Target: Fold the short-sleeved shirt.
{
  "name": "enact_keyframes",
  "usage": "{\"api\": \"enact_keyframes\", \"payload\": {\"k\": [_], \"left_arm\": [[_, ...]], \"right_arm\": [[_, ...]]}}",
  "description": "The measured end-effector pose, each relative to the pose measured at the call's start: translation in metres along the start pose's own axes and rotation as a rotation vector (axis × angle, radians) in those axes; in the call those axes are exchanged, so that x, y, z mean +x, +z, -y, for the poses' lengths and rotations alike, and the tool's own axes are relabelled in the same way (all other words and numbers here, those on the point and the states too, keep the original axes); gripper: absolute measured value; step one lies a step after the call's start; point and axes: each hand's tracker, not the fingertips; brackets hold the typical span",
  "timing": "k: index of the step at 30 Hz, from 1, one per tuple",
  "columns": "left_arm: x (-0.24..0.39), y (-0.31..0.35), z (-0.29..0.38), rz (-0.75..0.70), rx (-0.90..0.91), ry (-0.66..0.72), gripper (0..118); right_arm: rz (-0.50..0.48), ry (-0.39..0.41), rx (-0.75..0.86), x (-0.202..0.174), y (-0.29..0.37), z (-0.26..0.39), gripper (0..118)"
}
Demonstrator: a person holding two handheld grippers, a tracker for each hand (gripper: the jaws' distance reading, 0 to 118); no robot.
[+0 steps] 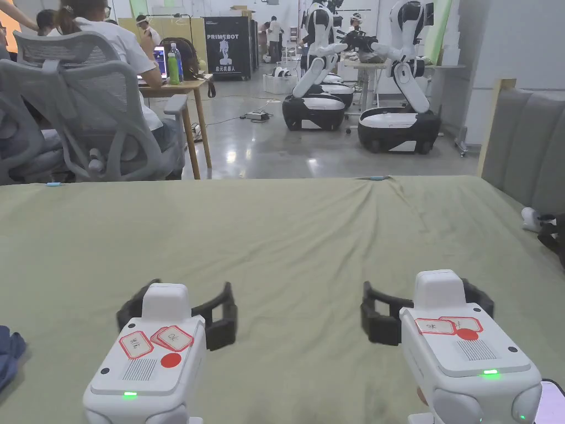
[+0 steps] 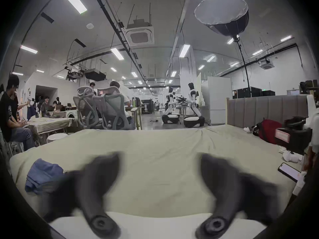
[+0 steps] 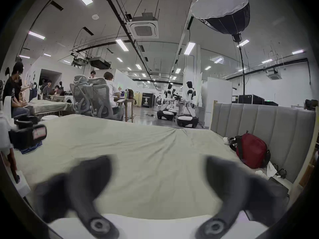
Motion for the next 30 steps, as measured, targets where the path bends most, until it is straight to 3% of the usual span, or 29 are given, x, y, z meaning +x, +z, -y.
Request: {"api": "enact_keyframes", "payload": {"k": [1, 2, 30], "left_arm": [[-0.0006, -0.0009, 0.0001, -0.002, -0.013, 0.013, 114], [0.0001, 0.0030, 0.0027, -0.018, 0.028, 0.013, 118], [0.0007, 0.0058, 0.0034, -0.015, 0.038, -0.041, 118]], "right_arm": [[-0.008, 0.011, 0.013, -0.0001, 0.0047, 0.0015, 118], [-0.003, -0.001, 0.044, -0.0024, 0.0066, -0.0013, 118], [0.009, 0.001, 0.025, -0.0003, -0.0010, 0.0036, 118]]}}
